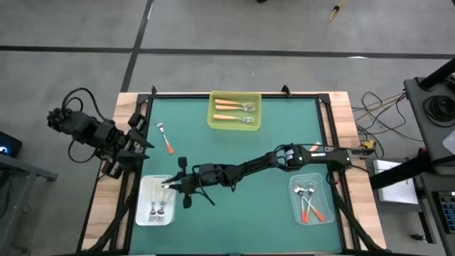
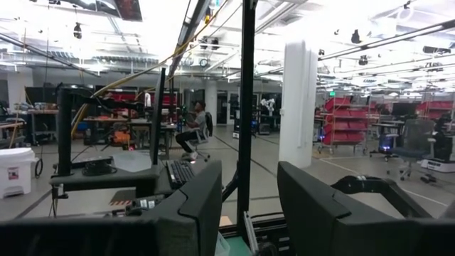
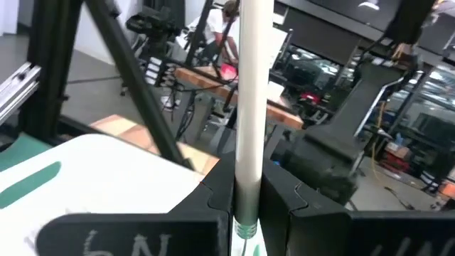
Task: Sort silverware by color (type)
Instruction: Put the white fork into the white bin
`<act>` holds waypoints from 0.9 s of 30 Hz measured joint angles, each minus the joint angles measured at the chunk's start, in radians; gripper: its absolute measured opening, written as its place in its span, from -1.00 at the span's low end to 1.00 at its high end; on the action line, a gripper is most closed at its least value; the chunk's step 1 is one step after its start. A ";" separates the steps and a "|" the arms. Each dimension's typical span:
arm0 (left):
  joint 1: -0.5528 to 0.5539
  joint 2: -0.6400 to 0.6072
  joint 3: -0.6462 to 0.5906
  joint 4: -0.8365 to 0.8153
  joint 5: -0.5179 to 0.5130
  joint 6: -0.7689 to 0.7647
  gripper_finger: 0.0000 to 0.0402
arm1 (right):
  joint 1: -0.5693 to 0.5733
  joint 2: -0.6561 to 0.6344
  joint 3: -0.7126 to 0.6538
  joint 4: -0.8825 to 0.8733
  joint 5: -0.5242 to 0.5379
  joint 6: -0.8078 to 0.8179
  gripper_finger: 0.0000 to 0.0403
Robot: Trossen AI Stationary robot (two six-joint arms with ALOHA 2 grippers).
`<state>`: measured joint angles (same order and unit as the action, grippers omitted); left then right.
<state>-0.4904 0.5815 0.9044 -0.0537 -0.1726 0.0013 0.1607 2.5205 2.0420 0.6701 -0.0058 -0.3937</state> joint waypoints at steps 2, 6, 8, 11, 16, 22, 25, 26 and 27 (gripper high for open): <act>0.000 0.003 0.000 0.000 0.000 0.000 -0.41 | 0.003 0.010 0.000 -0.001 -0.004 -0.010 -0.87; 0.000 0.008 0.000 0.000 0.000 0.000 -0.41 | 0.003 0.018 -0.001 0.000 -0.006 -0.009 -0.86; 0.000 0.010 0.000 0.000 0.000 0.000 -0.41 | 0.003 0.018 -0.001 -0.001 -0.005 0.001 -0.86; 0.000 0.011 0.000 0.000 0.000 0.000 -0.41 | 0.001 0.018 -0.001 -0.004 -0.004 0.000 -0.85; 0.000 0.011 -0.001 0.000 0.000 0.000 -0.41 | -0.010 0.018 -0.001 -0.027 -0.007 0.036 -0.85; 0.000 0.011 -0.002 0.000 0.000 0.005 -0.41 | -0.019 0.018 -0.002 -0.045 -0.001 0.044 -0.84; 0.000 0.011 -0.002 -0.001 0.000 0.006 -0.41 | -0.017 0.018 -0.002 -0.046 -0.002 0.043 -0.84; 0.000 0.011 -0.002 -0.001 0.000 0.006 -0.41 | -0.017 0.018 -0.002 -0.051 -0.002 0.043 -0.84; 0.000 0.010 -0.002 -0.001 0.000 0.007 -0.41 | -0.017 0.018 -0.002 -0.054 -0.002 0.043 -0.84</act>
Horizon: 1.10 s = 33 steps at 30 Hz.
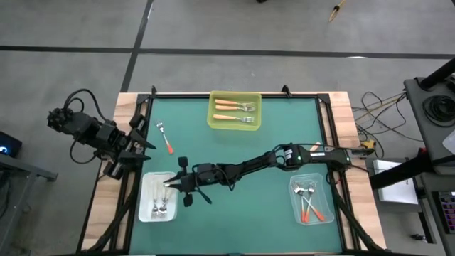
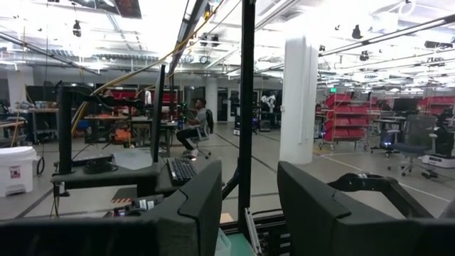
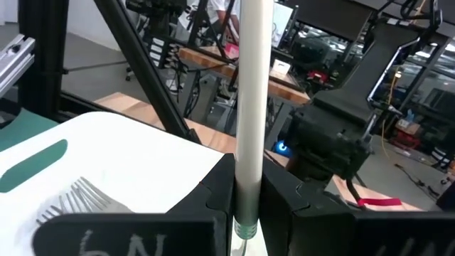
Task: Sort silverware by color (type)
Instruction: Put the white fork into the white bin
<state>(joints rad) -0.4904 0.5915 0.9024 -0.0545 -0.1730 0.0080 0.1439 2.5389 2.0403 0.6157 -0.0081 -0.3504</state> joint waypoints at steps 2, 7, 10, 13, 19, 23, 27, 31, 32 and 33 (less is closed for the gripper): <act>0.000 0.000 0.000 0.000 0.000 0.001 -0.41 | 0.000 0.000 0.000 -0.006 0.000 0.000 -0.84; 0.000 0.000 0.000 -0.002 0.000 0.001 -0.41 | -0.001 0.000 0.000 -0.020 0.000 0.000 -0.84; 0.000 0.000 0.000 -0.002 0.000 0.001 -0.41 | -0.001 0.000 0.000 -0.028 0.000 0.000 -0.83; 0.000 0.000 0.000 -0.003 0.000 0.001 -0.41 | -0.001 0.000 0.000 -0.036 0.000 -0.001 -0.82; 0.000 0.000 0.000 -0.003 0.000 0.001 -0.41 | -0.001 0.000 0.000 -0.035 0.003 -0.001 -0.65; 0.000 0.000 0.000 -0.004 0.000 0.001 -0.41 | -0.001 0.000 0.000 -0.036 0.006 0.000 -0.52; 0.000 0.000 0.000 -0.006 0.000 0.001 -0.41 | -0.001 0.000 0.000 -0.036 0.007 -0.007 -0.43; 0.000 0.000 0.000 -0.005 0.000 0.001 -0.41 | 0.000 0.000 0.000 -0.036 0.008 -0.020 -0.36; 0.000 0.000 0.000 -0.005 0.000 0.001 -0.41 | 0.001 0.000 0.000 -0.036 0.009 -0.026 -0.35; 0.000 0.001 0.000 -0.005 0.000 0.001 -0.41 | 0.003 0.000 0.000 -0.038 0.011 -0.028 -0.34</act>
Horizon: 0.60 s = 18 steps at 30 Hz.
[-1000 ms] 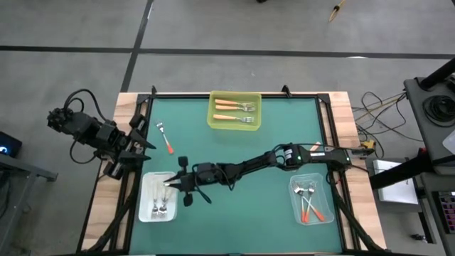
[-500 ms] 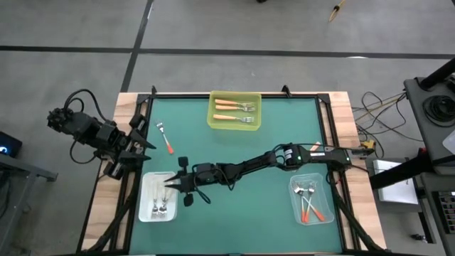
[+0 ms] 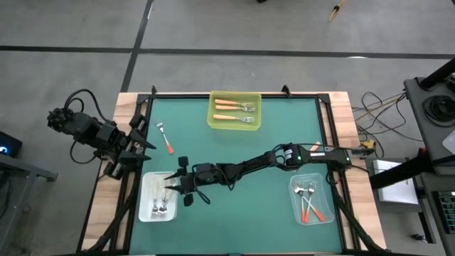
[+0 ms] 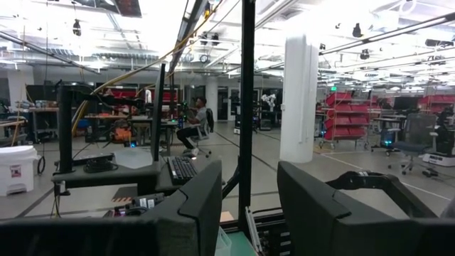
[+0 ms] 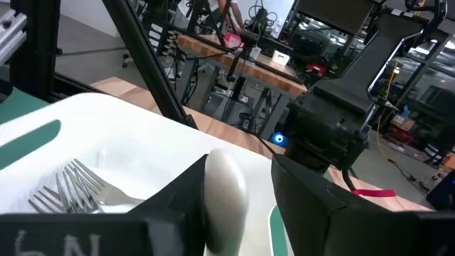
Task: Sort silverware by color (type)
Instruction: Put the white fork into the white bin
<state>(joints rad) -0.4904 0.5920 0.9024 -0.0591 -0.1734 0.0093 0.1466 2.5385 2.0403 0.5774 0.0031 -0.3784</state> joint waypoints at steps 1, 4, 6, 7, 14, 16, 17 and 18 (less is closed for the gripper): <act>0.000 0.000 0.000 0.001 0.000 0.000 -0.41 | 0.002 0.000 0.000 -0.004 0.003 -0.006 -0.32; 0.000 0.000 0.000 0.001 -0.002 0.000 -0.41 | 0.010 0.000 0.003 -0.008 0.023 -0.012 -0.28; 0.000 0.000 0.000 0.002 -0.002 0.000 -0.41 | 0.013 0.000 0.008 -0.019 0.023 -0.010 -0.25; 0.000 0.000 0.000 0.002 -0.002 0.000 -0.41 | 0.015 0.000 0.013 -0.031 0.023 -0.005 -0.23; 0.000 0.002 -0.001 -0.016 -0.018 -0.003 -0.41 | 0.012 0.000 0.029 -0.072 0.026 0.055 -0.08; 0.000 0.010 -0.006 -0.021 -0.067 -0.019 -0.41 | 0.015 -0.001 0.029 -0.071 0.026 0.065 -0.04; 0.000 0.014 -0.008 -0.026 -0.095 -0.030 -0.41 | 0.015 -0.001 0.029 -0.072 0.026 0.073 -0.03; 0.000 0.018 -0.009 -0.043 -0.115 -0.041 -0.41 | 0.017 -0.001 0.029 -0.072 0.026 0.081 -0.01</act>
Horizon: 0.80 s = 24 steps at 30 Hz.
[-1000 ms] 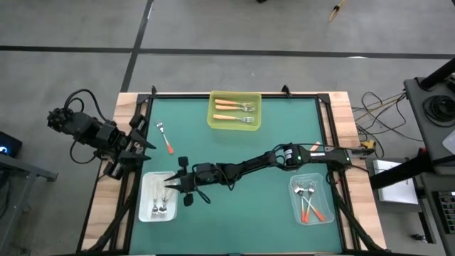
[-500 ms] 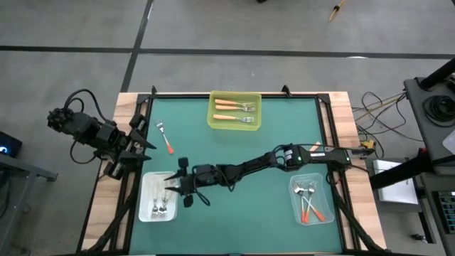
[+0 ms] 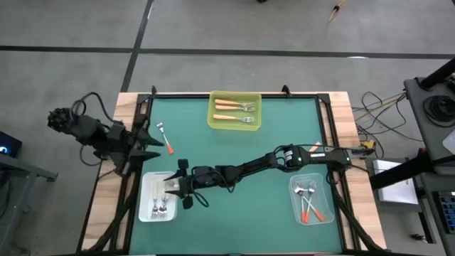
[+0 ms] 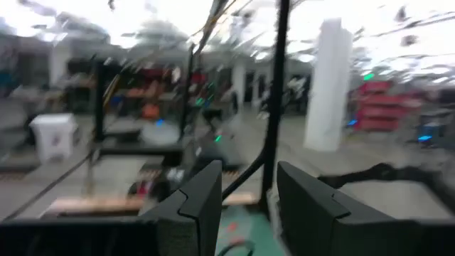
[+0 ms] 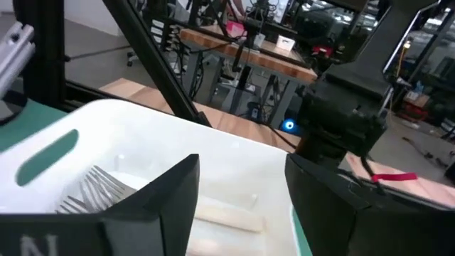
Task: Sort silverware by color (type)
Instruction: Put the white fork into the white bin
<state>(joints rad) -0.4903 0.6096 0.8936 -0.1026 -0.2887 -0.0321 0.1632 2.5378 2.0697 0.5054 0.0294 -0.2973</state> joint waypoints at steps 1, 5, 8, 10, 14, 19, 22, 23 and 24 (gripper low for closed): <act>0.000 0.004 -0.001 -0.018 -0.017 -0.013 -0.41 | 0.000 0.000 0.000 0.000 0.000 0.011 0.00; 0.000 0.026 0.000 -0.065 -0.040 -0.055 -0.41 | 0.001 -0.001 0.000 0.001 -0.001 0.034 0.05; 0.000 0.037 0.000 -0.068 -0.042 -0.063 -0.41 | 0.001 -0.002 0.000 0.001 0.000 0.035 0.05; 0.000 0.040 0.003 -0.070 -0.043 -0.063 -0.41 | 0.001 -0.003 0.000 0.000 0.000 0.035 0.05; 0.000 0.040 0.008 -0.071 -0.043 -0.063 -0.41 | 0.006 -0.008 0.000 -0.010 0.000 0.028 0.05; 0.000 0.029 0.009 -0.092 -0.045 -0.070 -0.41 | 0.017 -0.057 0.000 -0.130 0.045 -0.024 0.05; 0.000 0.027 0.009 -0.107 -0.047 -0.090 -0.41 | 0.028 -0.119 0.001 -0.261 0.072 -0.061 0.05; 0.000 0.027 0.009 -0.110 -0.057 -0.091 -0.41 | 0.033 -0.142 0.001 -0.318 0.076 -0.068 0.05; 0.000 0.028 0.009 -0.116 -0.070 -0.095 -0.41 | 0.038 -0.168 0.002 -0.383 0.076 -0.073 0.05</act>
<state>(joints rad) -0.4900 0.6372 0.9028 -0.2186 -0.3592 -0.1276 0.2008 2.3702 2.0712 0.1221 0.1055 -0.3708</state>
